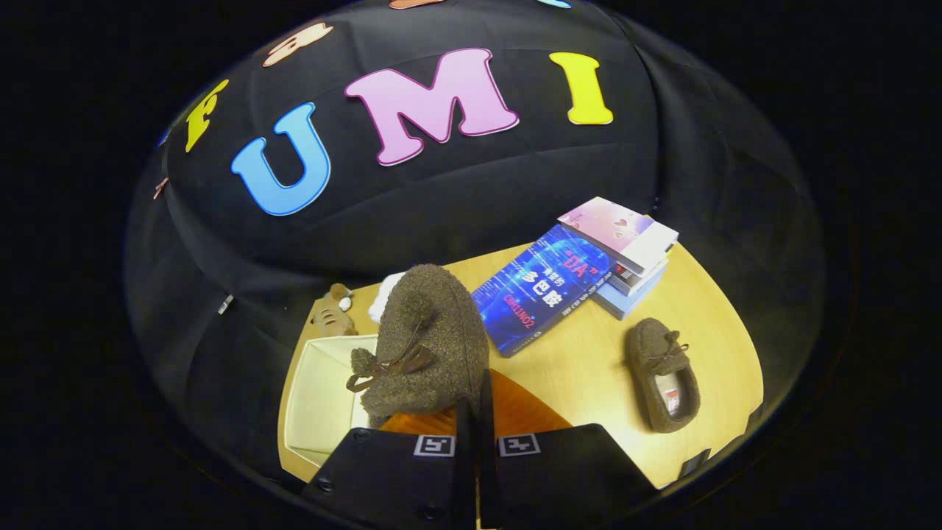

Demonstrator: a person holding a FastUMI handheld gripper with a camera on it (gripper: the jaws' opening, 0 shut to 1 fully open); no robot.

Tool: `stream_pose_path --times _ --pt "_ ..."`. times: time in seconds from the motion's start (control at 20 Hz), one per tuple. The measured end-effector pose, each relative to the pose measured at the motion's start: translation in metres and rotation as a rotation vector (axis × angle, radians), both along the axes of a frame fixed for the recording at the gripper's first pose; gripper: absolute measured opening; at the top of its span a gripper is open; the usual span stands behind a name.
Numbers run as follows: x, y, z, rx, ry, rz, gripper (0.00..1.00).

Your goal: Open the storage box then place both shoes into the box .Put the left shoe in first, then the right shoe, with the right side of both shoes facing outward in a uniform manner.

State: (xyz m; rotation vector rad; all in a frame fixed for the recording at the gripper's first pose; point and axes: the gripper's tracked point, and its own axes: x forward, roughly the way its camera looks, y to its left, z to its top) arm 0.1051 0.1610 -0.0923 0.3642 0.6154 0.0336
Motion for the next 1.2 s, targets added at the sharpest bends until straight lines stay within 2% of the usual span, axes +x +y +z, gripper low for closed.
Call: stream_pose_path --times 0.3,0.55,0.7,1.2 --pt "0.011 0.103 0.007 0.041 0.019 0.106 0.07" --pt "0.011 0.176 -0.021 0.081 0.091 0.159 0.07" --pt "0.016 0.201 -0.048 0.036 0.131 0.175 0.07" --pt "0.034 0.240 -0.145 -0.118 0.326 0.150 0.08"
